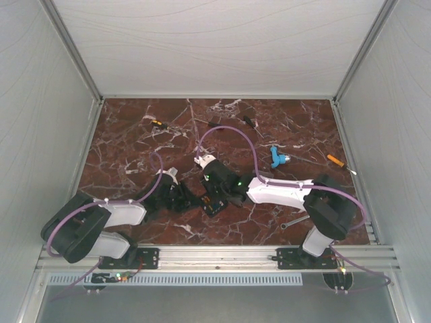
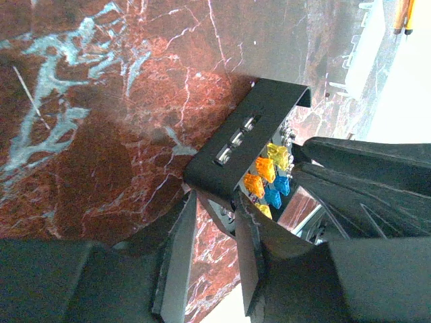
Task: Snap on the fuse box
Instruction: Install the fuse at the fuse box base.
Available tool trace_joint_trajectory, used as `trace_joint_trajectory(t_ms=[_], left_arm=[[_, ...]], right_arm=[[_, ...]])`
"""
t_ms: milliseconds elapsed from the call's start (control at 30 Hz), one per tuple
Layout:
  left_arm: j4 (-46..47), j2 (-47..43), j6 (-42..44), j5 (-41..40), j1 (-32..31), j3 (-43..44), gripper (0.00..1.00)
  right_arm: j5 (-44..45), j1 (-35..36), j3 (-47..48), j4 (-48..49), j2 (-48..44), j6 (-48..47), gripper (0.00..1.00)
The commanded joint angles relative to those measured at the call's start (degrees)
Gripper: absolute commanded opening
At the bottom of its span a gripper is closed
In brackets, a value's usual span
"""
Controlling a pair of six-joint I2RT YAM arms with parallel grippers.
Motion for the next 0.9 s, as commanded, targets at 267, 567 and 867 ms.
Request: trace_joint_trajectory(t_ms=[267,567,867], left_arm=[[2.3,0.6,-0.5,1.1,0.3,0.7,0.29],[2.3,0.9,-0.5,1.3,0.3,0.9,0.29],[2.8,1.6,-0.5,1.8,0.3,1.2,0.29]], right_arm=[[-0.8,-0.7,7.0,-7.8,1.7,-2.6,0.14],[-1.9,-0.7,9.4,-9.9,4.9,-2.8,0.11],[-2.1,-0.7,10.7,-12.1,6.2,-3.0,0.03]])
